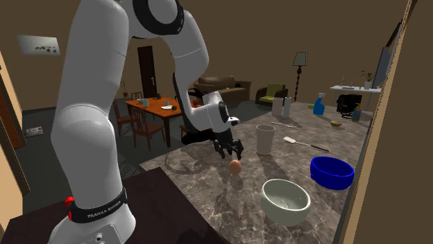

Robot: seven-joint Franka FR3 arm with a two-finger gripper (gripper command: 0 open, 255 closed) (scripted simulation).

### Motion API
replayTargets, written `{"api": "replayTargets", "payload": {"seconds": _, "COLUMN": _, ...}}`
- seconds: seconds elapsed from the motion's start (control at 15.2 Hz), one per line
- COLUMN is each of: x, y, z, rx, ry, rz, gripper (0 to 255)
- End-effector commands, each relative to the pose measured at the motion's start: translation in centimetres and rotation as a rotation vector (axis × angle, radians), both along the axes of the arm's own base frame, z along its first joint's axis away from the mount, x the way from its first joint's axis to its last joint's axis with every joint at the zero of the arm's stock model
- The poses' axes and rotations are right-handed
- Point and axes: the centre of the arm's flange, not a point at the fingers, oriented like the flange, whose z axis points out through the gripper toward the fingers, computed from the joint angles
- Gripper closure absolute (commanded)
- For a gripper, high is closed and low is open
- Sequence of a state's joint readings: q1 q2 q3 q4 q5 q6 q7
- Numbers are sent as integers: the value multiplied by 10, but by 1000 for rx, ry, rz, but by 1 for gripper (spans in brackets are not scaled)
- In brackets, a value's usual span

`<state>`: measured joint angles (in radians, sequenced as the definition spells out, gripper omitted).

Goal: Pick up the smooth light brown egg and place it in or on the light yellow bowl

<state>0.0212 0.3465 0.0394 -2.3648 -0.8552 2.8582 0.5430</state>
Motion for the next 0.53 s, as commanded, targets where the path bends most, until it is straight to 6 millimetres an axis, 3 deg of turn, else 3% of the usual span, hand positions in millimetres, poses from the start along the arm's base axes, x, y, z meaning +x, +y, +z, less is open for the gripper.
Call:
{"api": "replayTargets", "payload": {"seconds": 0.0, "x": 13, "y": 8, "z": -16, "rx": -5, "ry": -16, "rz": 10, "gripper": 0}}
{"api": "replayTargets", "payload": {"seconds": 0.46, "x": 23, "y": 1, "z": -51, "rx": -5, "ry": -16, "rz": 10, "gripper": 0}}
